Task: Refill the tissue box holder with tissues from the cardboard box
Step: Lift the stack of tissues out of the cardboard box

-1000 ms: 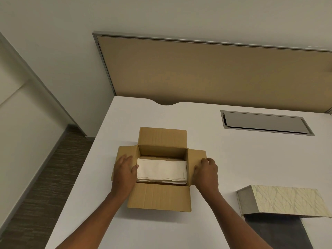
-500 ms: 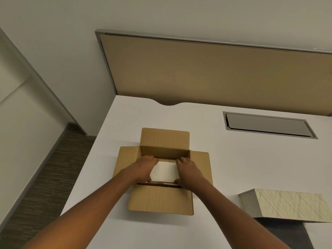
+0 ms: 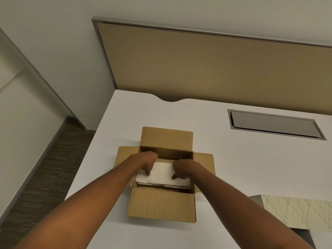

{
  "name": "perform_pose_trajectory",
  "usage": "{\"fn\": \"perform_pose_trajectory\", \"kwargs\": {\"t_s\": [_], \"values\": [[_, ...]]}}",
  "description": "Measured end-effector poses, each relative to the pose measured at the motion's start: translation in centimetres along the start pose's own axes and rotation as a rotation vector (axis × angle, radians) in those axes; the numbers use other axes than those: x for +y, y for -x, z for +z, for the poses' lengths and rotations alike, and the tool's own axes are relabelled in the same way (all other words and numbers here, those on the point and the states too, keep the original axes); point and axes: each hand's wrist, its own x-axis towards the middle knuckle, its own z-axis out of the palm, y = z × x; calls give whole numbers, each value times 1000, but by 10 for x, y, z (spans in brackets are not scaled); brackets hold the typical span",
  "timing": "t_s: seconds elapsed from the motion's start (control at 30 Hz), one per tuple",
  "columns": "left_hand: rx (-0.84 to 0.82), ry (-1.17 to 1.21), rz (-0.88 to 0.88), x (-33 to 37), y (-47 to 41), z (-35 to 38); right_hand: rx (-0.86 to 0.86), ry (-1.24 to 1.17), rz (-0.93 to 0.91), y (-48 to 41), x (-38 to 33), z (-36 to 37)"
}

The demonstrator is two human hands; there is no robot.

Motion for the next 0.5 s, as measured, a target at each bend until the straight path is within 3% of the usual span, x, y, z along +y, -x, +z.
{"fn": "perform_pose_trajectory", "kwargs": {"t_s": [0.13, 0.5], "values": [[-64, -11, -16, -2, -8, 2, -92, 62, -17, -12, 3, -4], [-123, 15, -22, -7, -20, 2, -123, 71, -36, -29, 9, -5]]}}
